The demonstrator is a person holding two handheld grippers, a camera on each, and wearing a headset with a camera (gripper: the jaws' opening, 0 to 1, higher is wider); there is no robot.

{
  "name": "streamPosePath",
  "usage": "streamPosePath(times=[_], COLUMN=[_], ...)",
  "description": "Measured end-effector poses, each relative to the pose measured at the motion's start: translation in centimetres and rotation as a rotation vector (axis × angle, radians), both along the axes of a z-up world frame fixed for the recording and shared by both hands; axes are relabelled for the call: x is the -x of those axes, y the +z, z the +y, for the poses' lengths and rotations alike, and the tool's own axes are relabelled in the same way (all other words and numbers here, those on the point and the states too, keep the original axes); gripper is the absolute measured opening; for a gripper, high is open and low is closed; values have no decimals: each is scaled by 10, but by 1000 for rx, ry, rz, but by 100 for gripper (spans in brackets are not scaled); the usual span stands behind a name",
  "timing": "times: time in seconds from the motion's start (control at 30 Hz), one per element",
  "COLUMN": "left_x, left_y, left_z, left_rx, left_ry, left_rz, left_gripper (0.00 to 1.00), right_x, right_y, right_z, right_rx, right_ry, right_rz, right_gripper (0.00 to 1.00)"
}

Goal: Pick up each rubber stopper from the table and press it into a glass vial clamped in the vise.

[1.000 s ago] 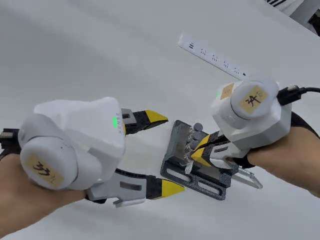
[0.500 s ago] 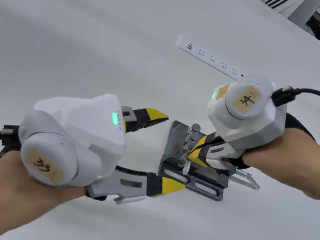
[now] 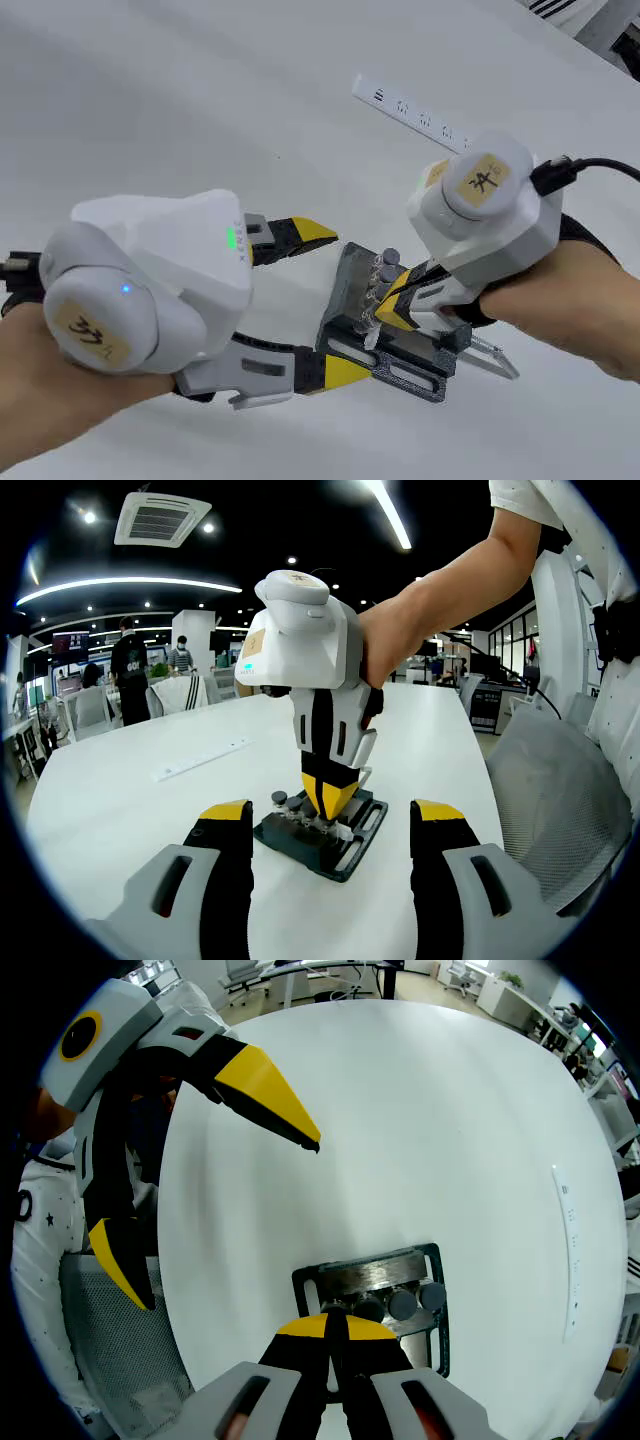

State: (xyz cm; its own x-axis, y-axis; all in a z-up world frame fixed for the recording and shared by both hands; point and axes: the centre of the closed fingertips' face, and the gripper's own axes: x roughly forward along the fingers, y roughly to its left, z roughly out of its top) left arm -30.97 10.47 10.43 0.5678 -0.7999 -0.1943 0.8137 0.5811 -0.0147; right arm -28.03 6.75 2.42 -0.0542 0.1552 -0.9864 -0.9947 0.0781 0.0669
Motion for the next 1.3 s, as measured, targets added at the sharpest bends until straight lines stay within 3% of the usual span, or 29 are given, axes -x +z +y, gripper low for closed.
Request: streamPosePath(times=[0.23, 0.37, 0.43, 0.7, 0.8, 0.9, 1.0, 1.13, 1.2, 1.23, 1.3], left_x=[1, 2, 4, 6, 6, 5, 5, 4, 5, 6, 8], left_y=[2, 3, 3, 5, 5, 5, 6, 7, 6, 6, 6], left_z=[-1, 6, 8, 13, 13, 12, 9, 8, 6, 5, 6], left_rx=[-20, -35, -42, -54, -52, -45, -46, -42, -49, -53, -62], left_ry=[-17, -7, -3, 8, 10, 12, 5, 7, -1, -5, -11], left_rz=[-4, -5, -4, 0, -1, -3, -7, -8, -8, -9, -8], left_gripper=[62, 62, 62, 62, 62, 62, 62, 62, 62, 62, 62], right_x=[0, 0, 0, -3, -1, 0, 1, 0, 0, 0, -2], right_y=[1, 2, 2, 2, 1, 1, 0, -2, 0, 1, 1], right_z=[-1, -1, -2, -2, 1, 1, 2, 2, 1, 2, 1], right_rx=[-2, -30, -50, -165, -158, -100, -44, -18, -28, -62, -94], right_ry=[58, 117, 104, -15, -14, 48, 116, 168, 157, 111, 70], right_rz=[-66, -154, -162, -145, -134, -130, -151, -180, -170, -140, -126], right_gripper=[0, 0, 0, 0, 0, 0, 0, 0, 0, 0, 0])
